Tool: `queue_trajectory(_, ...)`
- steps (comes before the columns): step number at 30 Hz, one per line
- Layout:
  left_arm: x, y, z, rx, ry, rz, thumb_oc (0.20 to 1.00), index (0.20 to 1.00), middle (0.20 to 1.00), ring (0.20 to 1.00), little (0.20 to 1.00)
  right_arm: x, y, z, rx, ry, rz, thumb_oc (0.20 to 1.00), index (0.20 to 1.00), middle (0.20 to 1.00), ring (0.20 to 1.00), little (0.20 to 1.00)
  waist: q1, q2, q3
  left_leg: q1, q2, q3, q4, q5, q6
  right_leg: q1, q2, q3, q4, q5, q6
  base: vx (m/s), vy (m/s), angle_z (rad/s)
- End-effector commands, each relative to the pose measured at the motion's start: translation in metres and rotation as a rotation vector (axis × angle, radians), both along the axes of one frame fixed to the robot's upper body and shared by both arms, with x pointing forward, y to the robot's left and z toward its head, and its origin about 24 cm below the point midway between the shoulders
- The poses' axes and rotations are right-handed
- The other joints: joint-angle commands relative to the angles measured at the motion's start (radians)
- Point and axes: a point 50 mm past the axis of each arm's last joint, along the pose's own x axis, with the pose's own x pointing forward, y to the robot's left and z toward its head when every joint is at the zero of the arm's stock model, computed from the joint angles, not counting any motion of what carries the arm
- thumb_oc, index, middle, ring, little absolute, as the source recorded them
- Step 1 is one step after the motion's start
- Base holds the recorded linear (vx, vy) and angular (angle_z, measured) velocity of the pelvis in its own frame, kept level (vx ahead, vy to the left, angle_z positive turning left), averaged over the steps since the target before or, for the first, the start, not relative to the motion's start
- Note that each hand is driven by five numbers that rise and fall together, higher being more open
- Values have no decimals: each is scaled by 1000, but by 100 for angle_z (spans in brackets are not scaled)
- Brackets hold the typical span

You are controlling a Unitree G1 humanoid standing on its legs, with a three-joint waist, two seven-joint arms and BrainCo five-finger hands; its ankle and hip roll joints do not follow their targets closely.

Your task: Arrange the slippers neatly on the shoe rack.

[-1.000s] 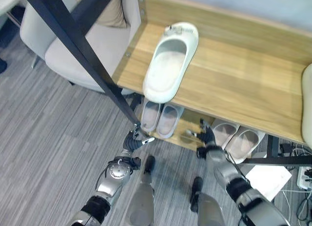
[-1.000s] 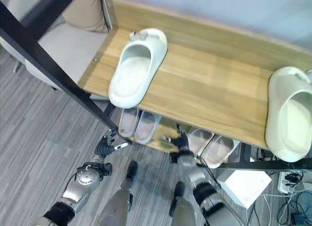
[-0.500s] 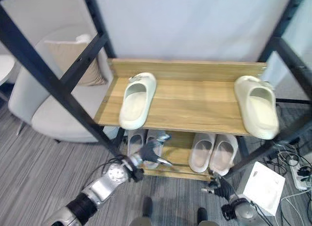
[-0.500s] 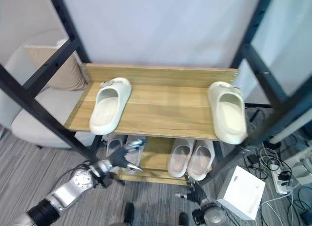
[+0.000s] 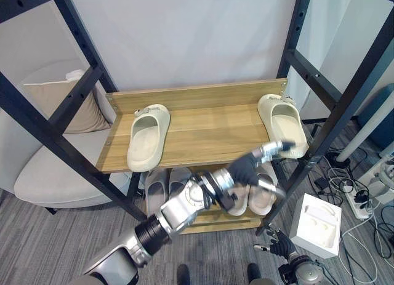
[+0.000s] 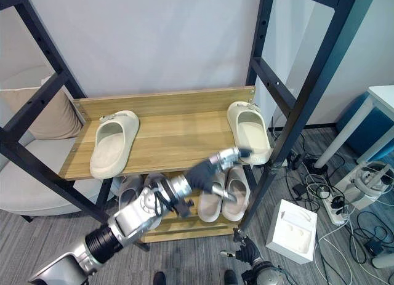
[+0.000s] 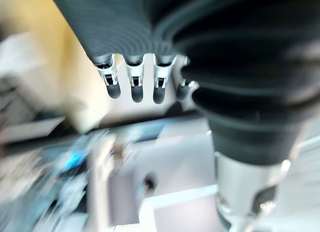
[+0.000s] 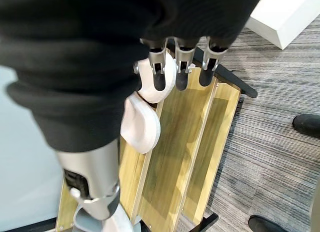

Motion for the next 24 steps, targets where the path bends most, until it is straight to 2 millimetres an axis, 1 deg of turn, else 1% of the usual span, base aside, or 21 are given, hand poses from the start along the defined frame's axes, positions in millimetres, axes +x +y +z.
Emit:
queue_trajectory(1,15,22,65,-42,-405,260,1000,1000,1000,1000,1000,22,22,20,100,-142,13,1000,1000,1000,1000,1000,20,-53,52,97,16,45,0,-87,-35,8,-50,-53,21,-34,26,65,-23,4)
queue_trajectory(2,26,42,77,75,-584,462,1000,1000,1000,1000,1000,19,22,19,99,-138,23,1000,1000,1000,1000,1000,24,-50,41,106,17,45,0,-99,-38,20,-49,-56,15,-43,27,54,-9,8)
queue_trajectory(3,30,49,80,117,-635,528,1000,1000,1000,1000,1000,20,21,20,98,-142,28,1000,1000,1000,1000,1000,24,-49,40,109,18,45,0,-101,-40,25,-50,-57,14,-45,27,53,-9,8)
queue_trajectory(4,30,49,80,118,-638,531,1000,1000,1000,1000,1000,20,22,20,99,-144,29,1000,1000,1000,1000,1000,23,-50,44,105,17,45,0,-89,-39,19,-50,-57,17,-37,26,43,0,4)
queue_trajectory(5,41,73,87,237,-752,701,1000,1000,1000,1000,1000,19,20,19,98,-142,30,1000,1000,1000,1000,1000,29,-46,35,113,19,46,0,-103,-41,31,-49,-61,12,-46,28,0,0,0)
queue_trajectory(6,41,73,86,238,-756,705,1000,1000,1000,1000,1000,19,20,19,99,-143,32,1000,1000,1000,1000,1000,27,-48,39,109,18,45,0,-91,-40,26,-50,-60,15,-38,27,50,6,-1)
queue_trajectory(7,49,95,91,335,-827,841,1000,1000,1000,1000,1000,18,19,19,100,-141,31,1000,1000,1000,1000,1000,29,-45,33,111,18,46,0,-93,-40,28,-50,-61,14,-39,28,39,9,2)
queue_trajectory(8,53,108,92,401,-854,905,1000,1000,1000,1000,1000,17,17,19,97,-137,34,1000,1000,1000,1000,1000,31,-42,27,117,19,47,0,-106,-42,36,-49,-62,10,-48,29,92,9,-1)
queue_trajectory(9,56,119,94,449,-875,957,1000,1000,1000,1000,1000,16,17,19,98,-136,38,1000,1000,1000,1000,1000,32,-42,25,119,19,48,0,-107,-42,37,-49,-63,10,-48,29,30,2,2)
queue_trajectory(10,56,119,94,450,-878,958,1000,1000,1000,1000,1000,17,17,19,99,-137,39,1000,1000,1000,1000,1000,31,-44,28,115,18,48,0,-95,-41,32,-50,-62,13,-40,28,0,0,0)
queue_trajectory(11,59,129,94,502,-892,1004,1000,1000,1000,1000,1000,16,17,18,101,-134,43,1000,1000,1000,1000,1000,31,-44,26,116,19,49,0,-96,-41,32,-50,-62,13,-40,29,0,0,0)
queue_trajectory(12,65,151,96,630,-925,1093,1000,1000,1000,1000,1000,15,15,19,103,-132,49,1000,1000,1000,1000,1000,35,-41,20,123,19,49,0,-109,-41,39,-49,-63,10,-47,31,0,0,0)
queue_trajectory(13,65,151,96,632,-927,1094,1000,1000,1000,1000,1000,15,15,19,104,-133,50,1000,1000,1000,1000,1000,34,-43,23,118,18,49,0,-97,-40,33,-50,-62,13,-39,30,0,0,0)
queue_trajectory(14,66,162,96,692,-930,1126,1000,1000,1000,1000,1000,15,15,18,104,-131,51,1000,1000,1000,1000,1000,36,-43,22,120,18,48,0,-98,-40,33,-51,-62,13,-38,31,0,0,0)
queue_trajectory(15,66,176,97,787,-952,1157,1000,1000,1000,1000,1000,14,12,18,102,-128,47,1000,1000,1000,1000,1000,41,-41,17,126,19,48,0,-110,-40,41,-51,-63,8,-46,34,71,-3,-1)
queue_trajectory(18,61,197,92,909,-955,1183,1000,1000,1000,1000,1000,12,12,17,106,-119,45,1000,1000,1000,1000,1000,48,-41,15,127,19,49,0,-111,-40,41,-52,-66,7,-46,35,23,0,0)
queue_trajectory(19,60,202,90,942,-952,1188,1000,1000,1000,1000,1000,11,12,16,108,-116,43,1000,1000,1000,1000,1000,50,-42,17,123,18,49,0,-100,-39,36,-52,-65,11,-38,34,0,0,0)
queue_trajectory(20,59,209,88,974,-939,1202,1000,1000,1000,1000,1000,11,12,16,109,-113,43,1000,1000,1000,1000,1000,52,-42,17,125,18,50,0,-101,-39,37,-53,-65,11,-39,34,0,0,0)
queue_trajectory(21,59,210,87,975,-938,1202,1000,1000,1000,1000,1000,10,12,16,109,-111,44,1000,1000,1000,1000,1000,51,-41,14,129,19,50,0,-112,-40,43,-52,-66,7,-47,36,59,-1,-1)
queue_trajectory(22,58,217,83,1024,-931,1207,1000,1000,1000,1000,1000,10,11,15,108,-107,44,1000,1000,1000,1000,1000,54,-41,13,130,20,49,0,-114,-40,44,-51,-66,7,-48,35,55,-3,-1)
queue_trajectory(24,56,220,80,1042,-922,1208,1000,1000,1000,1000,1000,9,11,15,107,-105,42,1000,1000,1000,1000,1000,55,-42,13,130,20,50,0,-114,-40,45,-51,-67,6,-49,35,0,0,0)
